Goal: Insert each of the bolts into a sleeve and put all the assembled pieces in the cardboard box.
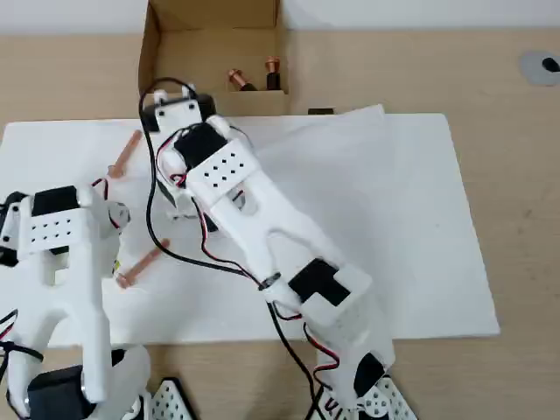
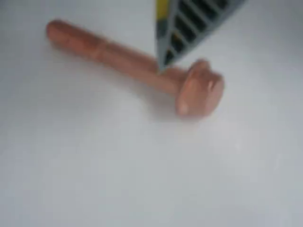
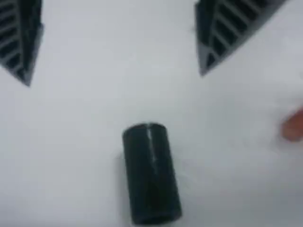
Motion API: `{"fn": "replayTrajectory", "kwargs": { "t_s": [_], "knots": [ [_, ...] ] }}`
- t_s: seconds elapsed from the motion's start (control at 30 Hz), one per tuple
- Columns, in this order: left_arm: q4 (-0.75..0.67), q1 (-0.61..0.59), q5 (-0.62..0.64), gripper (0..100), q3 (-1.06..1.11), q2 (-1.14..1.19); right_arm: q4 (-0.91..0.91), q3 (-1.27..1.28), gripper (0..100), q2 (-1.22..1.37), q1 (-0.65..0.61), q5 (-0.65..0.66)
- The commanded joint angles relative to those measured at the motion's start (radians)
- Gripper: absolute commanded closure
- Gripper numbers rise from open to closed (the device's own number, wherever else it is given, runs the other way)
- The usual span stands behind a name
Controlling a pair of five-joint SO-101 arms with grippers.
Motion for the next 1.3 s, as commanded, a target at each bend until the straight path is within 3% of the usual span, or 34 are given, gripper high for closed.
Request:
{"fn": "replayTrajectory", "kwargs": {
  "t_s": [0.0, 0.33, 0.53, 0.97, 1.27],
  "knots": [
    [-0.064, -0.025, 0.023, 73, 0.041, -0.019, -0.055, 0.073, 73.1, -0.008, 0.001, -0.014],
    [-0.117, -0.025, 0.034, 73, 0.129, -0.019, -0.1, 0.116, 73.1, -0.007, -0.002, -0.002],
    [-0.19, -0.057, 0.034, 73, 0.181, -0.018, -0.115, 0.114, 73.2, 0.077, -0.001, 0.097],
    [-0.23, -0.052, 0.032, 73, 0.207, -0.022, 0.02, -0.162, 73.2, 0.209, 0.002, 0.305],
    [-0.23, -0.057, 0.037, 73, 0.206, -0.019, 0.043, -0.226, 73.2, 0.231, -0.007, 0.327]
  ]
}}
